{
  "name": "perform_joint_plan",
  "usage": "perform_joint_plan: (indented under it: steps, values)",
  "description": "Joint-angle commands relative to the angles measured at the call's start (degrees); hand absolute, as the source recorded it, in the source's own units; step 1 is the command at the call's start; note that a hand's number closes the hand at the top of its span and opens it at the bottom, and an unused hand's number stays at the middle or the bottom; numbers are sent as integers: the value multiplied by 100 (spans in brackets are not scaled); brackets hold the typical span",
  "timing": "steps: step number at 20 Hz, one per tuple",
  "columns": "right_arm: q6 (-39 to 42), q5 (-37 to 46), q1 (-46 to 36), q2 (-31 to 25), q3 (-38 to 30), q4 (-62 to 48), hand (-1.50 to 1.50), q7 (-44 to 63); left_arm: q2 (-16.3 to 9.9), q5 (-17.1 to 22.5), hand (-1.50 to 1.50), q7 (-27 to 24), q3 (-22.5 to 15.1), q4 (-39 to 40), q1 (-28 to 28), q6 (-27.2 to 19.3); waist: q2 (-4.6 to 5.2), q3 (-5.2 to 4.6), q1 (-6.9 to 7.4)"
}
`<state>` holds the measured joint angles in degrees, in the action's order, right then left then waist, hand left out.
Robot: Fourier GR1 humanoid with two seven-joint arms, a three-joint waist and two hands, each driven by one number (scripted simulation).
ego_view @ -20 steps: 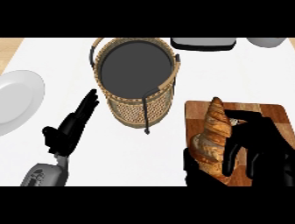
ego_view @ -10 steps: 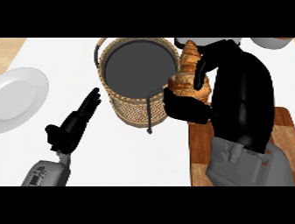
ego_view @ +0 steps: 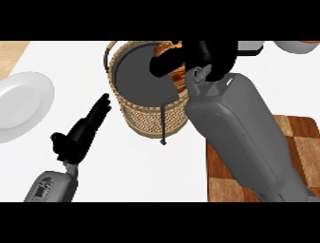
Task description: Pick the croissant from the cutting board and place it in the tiered basket
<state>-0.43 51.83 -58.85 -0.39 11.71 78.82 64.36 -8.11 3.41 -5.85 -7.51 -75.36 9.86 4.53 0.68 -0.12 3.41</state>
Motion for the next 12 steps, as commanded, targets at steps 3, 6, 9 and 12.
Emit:
perform_joint_plan:
  steps: [3, 6, 9, 12]
  values:
    - [-1480, -579, -810, 37, 41, -1704, 150, 285, 128, -61, 0, 177, -93, -70, -3, -68, -1, 5, 57]
    - [-1546, -1021, -1050, 37, -415, -2295, 150, -300, -122, 145, 0, 247, 174, -94, 103, 149, 8, 6, -12]
    - [-2324, -1473, -1238, 37, -119, -2651, 150, -109, -51, -11, 0, 120, -24, -116, -47, 145, 15, 3, 117]
    - [-2376, -2178, -1237, 37, -376, -2531, 150, 264, 10, 10, 0, 109, 60, 73, 96, 89, -3, 5, 55]
